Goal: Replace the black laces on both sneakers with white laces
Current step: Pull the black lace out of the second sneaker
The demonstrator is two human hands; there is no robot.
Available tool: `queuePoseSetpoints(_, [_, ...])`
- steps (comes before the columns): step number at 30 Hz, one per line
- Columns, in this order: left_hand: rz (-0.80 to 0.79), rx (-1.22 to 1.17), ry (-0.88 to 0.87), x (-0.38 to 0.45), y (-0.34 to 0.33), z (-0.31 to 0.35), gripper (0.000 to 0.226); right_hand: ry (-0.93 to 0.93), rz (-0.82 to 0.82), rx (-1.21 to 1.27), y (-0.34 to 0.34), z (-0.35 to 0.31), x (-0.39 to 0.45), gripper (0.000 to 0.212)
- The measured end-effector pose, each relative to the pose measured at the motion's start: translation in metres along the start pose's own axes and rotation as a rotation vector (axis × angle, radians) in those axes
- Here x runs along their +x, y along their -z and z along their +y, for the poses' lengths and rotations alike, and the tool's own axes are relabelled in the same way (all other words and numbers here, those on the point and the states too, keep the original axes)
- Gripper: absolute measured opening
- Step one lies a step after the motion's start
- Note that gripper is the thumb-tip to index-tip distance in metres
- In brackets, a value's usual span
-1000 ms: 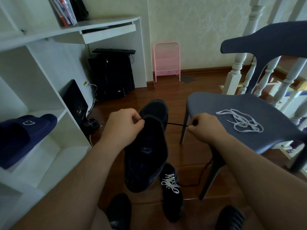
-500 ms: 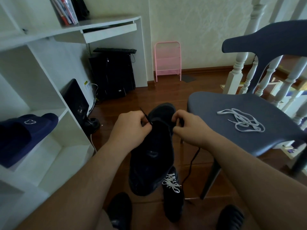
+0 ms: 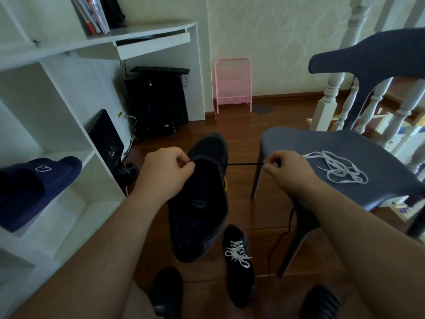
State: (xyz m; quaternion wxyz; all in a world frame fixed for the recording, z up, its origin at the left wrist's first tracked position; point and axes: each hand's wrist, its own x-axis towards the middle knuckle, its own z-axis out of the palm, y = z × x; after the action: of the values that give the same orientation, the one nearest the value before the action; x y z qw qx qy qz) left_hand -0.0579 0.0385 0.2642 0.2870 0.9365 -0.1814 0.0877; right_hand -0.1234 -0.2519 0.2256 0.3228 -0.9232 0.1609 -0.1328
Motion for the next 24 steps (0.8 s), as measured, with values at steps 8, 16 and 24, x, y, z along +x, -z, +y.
queuePoseSetpoints(8, [-0.067, 0.03, -0.038, -0.006, -0.014, 0.015, 0.012, -0.166, -0.294, 0.944, -0.007, -0.046, -0.019, 0.026])
queuePoseSetpoints(16, [-0.081, 0.036, -0.071, -0.007, -0.019, 0.02, 0.011, 0.242, -0.203, 0.062, -0.023, -0.044, -0.02, 0.018])
queuePoseSetpoints(24, [-0.081, 0.036, -0.063, -0.005, -0.014, 0.015, 0.011, 0.362, -0.155, -0.288, -0.027, -0.037, -0.016, 0.017])
